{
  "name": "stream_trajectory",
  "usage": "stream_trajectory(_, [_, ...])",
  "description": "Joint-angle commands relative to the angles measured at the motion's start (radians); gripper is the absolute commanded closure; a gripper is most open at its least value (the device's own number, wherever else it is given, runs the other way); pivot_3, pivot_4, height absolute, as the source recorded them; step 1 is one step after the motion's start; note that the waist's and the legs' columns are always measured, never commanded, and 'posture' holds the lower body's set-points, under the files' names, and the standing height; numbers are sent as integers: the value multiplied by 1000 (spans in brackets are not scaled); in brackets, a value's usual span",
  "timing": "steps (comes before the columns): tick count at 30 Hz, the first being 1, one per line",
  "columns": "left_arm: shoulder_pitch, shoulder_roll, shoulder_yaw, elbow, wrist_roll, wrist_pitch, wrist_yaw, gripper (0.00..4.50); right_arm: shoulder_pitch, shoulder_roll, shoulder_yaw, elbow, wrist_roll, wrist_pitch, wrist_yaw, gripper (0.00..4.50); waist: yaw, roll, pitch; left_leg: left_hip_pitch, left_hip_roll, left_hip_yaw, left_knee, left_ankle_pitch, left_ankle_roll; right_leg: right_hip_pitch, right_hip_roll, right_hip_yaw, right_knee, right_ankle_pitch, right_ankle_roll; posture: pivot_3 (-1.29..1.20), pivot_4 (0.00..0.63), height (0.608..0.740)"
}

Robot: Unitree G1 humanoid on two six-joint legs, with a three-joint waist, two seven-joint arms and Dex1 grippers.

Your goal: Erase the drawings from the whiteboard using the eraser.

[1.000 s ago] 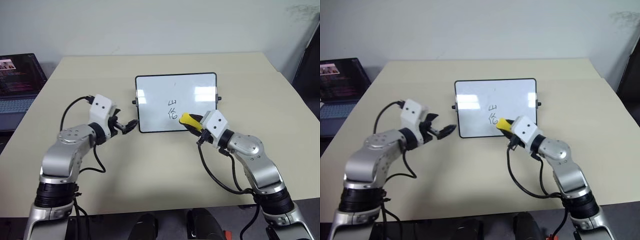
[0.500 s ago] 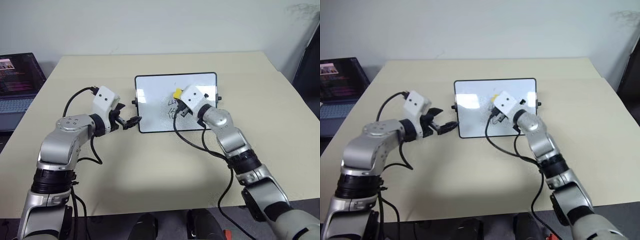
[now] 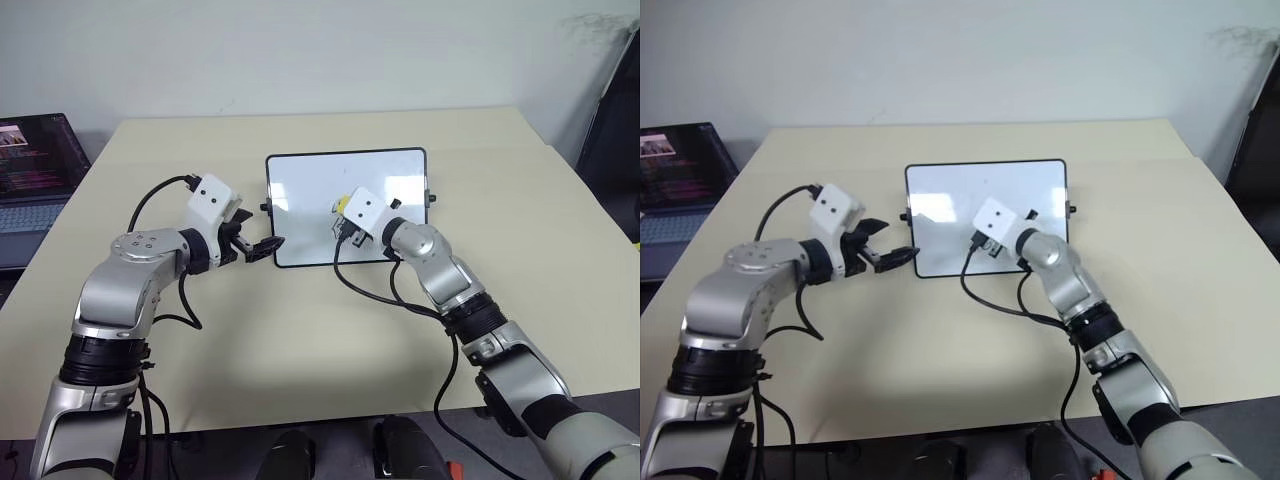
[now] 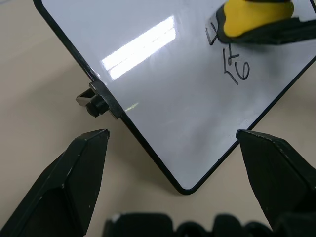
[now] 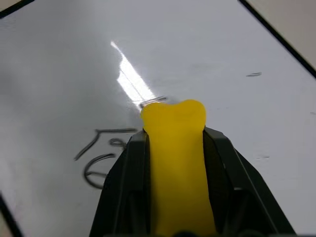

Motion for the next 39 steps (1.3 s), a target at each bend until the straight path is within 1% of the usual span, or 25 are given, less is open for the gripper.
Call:
stream_trajectory(1, [-19, 17, 29, 2, 4, -16, 5, 0, -9, 3, -1, 21, -19, 15, -7, 3398, 0, 0, 0, 0, 0, 0, 0, 0, 0, 0, 0, 0, 0, 0, 0, 0, 150, 740])
stream_trajectory(4, [-19, 19, 35, 15, 4, -20, 7, 0, -24, 5, -23, -7, -3, 18, -11, 3398, 0, 0, 0, 0, 0, -1, 0, 1, -1, 0, 0, 0, 0, 1, -1, 0, 150, 740])
stream_trajectory(8, [-27, 21, 44, 57, 13, -33, 16, 0, -54, 25, -110, -97, 72, 65, -16, 3398, 2, 0, 0, -2, 1, -2, 0, 1, -1, -1, 0, -1, 0, 1, -1, 0, 150, 740])
stream_trajectory(11, [-28, 25, 45, 70, 15, -39, 14, 0, -80, 35, -138, -82, 74, 74, -52, 3398, 2, 0, 0, -3, 3, -3, 0, 1, -1, -2, 0, -1, 0, 1, -1, 0, 150, 740])
stream_trajectory(17, [-24, 24, 43, 65, 13, -41, 12, 0, -103, 59, -110, 21, 42, 41, -91, 3398, 1, 0, 0, -4, 5, -1, -2, 2, -4, -5, 0, 0, -2, 1, -1, 0, 150, 740])
stream_trajectory(21, [-18, 26, 45, 51, 7, -34, 10, 0, -81, 75, -44, 37, 16, 31, -54, 3398, 0, 0, 0, -5, 6, 4, -2, 2, -3, -6, 0, 1, -2, 1, -2, 0, 150, 740])
stream_trajectory(24, [-16, 26, 47, 49, 6, -34, 11, 0, -52, 71, 14, 33, -6, 34, -1, 3398, -1, 0, 0, -4, 7, 4, -2, 1, -2, -6, 2, 2, -1, 1, -2, 0, 150, 740])
stream_trajectory(27, [-12, 26, 49, 42, 4, -30, 12, 0, -30, 66, 42, 22, -15, 44, 29, 3398, 0, 0, 0, -4, 8, 4, -1, 0, -1, -6, 2, 1, -1, 1, -2, 0, 150, 740])
stream_trajectory(30, [-8, 26, 50, 36, 2, -27, 13, 0, -36, 59, 33, 20, -20, 36, 8, 3398, 1, 0, 0, -3, 8, 4, -1, 0, -1, -5, 3, 1, 0, 2, -3, 0, 150, 740])
stream_trajectory(35, [-1, 24, 49, 29, -3, -24, 13, 0, -79, 34, -25, 28, -13, 36, -52, 3398, 2, 0, 0, -3, 10, 4, 0, 1, -1, -5, 6, 1, 0, 2, -4, 0, 150, 740])
stream_trajectory(39, [2, 21, 44, 23, -6, -22, 11, 0, -87, 2, -51, 24, -4, 46, -60, 3398, 6, 0, 0, -3, 10, 4, 0, 1, -1, -5, 7, 1, 0, 2, -4, 0, 150, 740])
